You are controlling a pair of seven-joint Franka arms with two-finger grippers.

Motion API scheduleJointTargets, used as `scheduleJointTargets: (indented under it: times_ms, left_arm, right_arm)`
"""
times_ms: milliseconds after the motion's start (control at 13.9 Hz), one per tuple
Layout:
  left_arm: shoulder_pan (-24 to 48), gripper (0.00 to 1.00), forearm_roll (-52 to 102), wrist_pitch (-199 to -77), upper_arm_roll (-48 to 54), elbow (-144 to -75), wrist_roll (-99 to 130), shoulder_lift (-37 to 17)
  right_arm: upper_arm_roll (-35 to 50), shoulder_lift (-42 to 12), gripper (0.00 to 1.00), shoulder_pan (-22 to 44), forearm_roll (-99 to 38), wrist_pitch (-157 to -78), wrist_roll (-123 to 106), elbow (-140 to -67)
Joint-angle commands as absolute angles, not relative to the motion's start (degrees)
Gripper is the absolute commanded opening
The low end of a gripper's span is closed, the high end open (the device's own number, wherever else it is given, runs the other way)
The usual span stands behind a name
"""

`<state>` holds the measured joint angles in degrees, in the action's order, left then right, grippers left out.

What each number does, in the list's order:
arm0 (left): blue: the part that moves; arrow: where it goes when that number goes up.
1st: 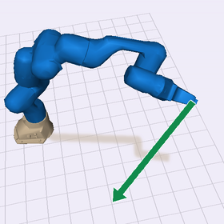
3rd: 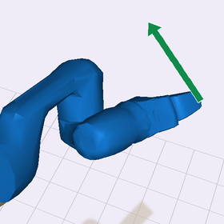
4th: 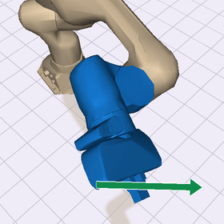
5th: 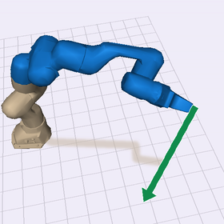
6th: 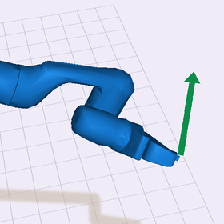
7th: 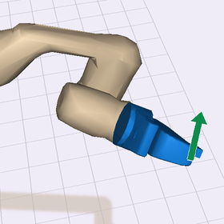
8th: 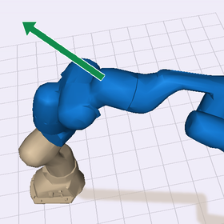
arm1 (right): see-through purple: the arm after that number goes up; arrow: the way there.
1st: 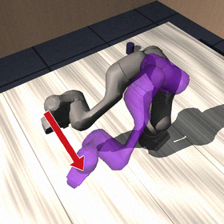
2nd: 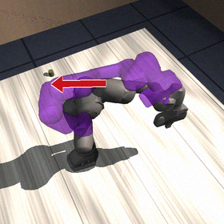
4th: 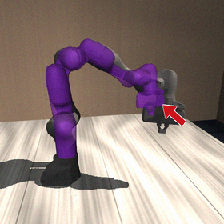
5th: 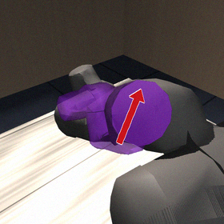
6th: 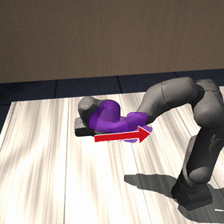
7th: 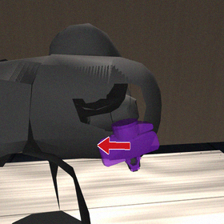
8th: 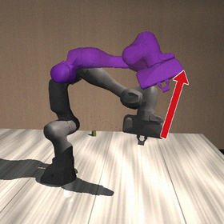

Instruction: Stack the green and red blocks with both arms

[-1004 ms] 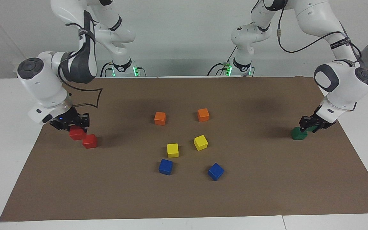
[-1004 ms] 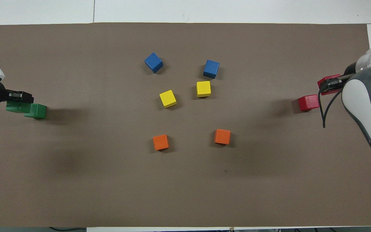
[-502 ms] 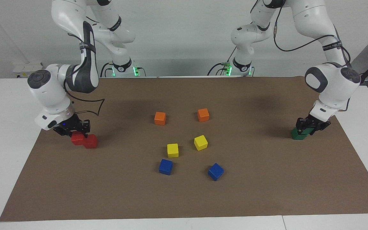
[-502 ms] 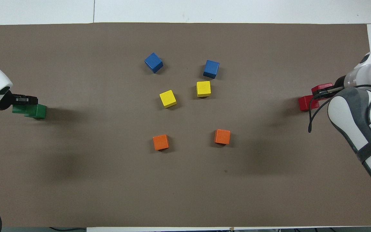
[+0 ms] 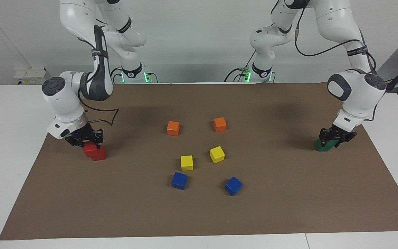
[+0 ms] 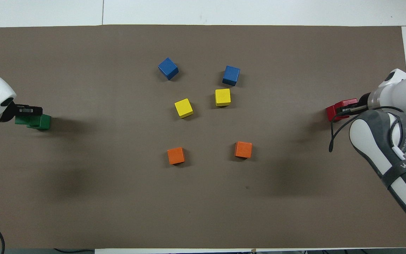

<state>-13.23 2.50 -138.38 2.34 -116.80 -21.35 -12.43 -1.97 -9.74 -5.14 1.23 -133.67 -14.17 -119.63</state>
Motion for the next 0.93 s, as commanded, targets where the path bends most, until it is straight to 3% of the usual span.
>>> scheduleJointTargets:
  times_ms: [0, 861]
  left_arm:
    - [-14.5, 0.0, 3.8, -140.6, 2.6, -118.3, -25.0, -12.2]
    - [-14.1, 0.0, 3.8, -141.8, 2.7, -117.9, -27.0, -14.7]
  right_arm:
    - [-1.7, -7.2, 0.0, -5.5, 1.0, -134.6, -13.6, -122.8]
    - [-1.7, -7.6, 0.0, -5.4, 1.0, -137.5, -13.3, -123.6]
